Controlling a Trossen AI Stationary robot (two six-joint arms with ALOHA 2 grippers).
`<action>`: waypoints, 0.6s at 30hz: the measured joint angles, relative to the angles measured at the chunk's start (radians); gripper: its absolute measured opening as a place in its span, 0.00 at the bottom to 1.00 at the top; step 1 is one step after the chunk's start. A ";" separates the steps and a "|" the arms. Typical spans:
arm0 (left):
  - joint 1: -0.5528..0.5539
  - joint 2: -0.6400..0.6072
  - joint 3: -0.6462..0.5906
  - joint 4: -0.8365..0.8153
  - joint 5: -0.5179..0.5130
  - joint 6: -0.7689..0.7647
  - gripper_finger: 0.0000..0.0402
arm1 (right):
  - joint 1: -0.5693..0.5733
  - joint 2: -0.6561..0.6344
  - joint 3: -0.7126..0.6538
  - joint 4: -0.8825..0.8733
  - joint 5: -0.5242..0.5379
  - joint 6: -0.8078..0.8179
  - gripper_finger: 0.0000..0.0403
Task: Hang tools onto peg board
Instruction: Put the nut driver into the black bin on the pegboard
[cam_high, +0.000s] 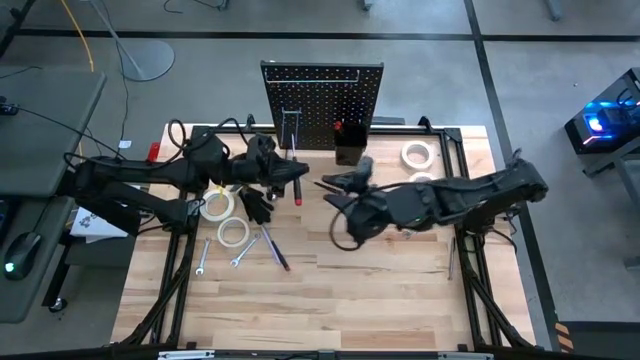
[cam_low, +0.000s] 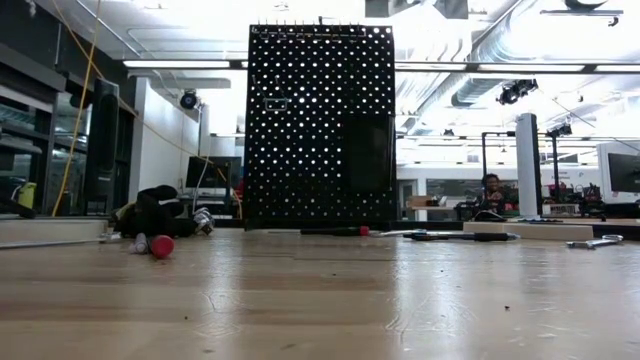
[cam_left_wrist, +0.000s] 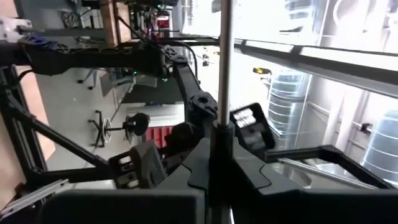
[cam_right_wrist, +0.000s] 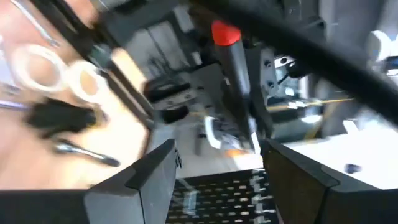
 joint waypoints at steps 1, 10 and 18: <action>-0.005 0.004 0.000 0.000 -0.002 0.001 0.04 | -0.003 0.017 0.000 0.047 0.019 -0.038 0.56; -0.038 0.040 0.033 -0.002 -0.019 0.017 0.04 | -0.029 0.068 0.000 0.214 -0.088 -0.147 0.56; -0.037 0.045 0.063 -0.002 -0.019 0.050 0.04 | -0.034 0.065 0.000 0.256 -0.155 -0.132 0.51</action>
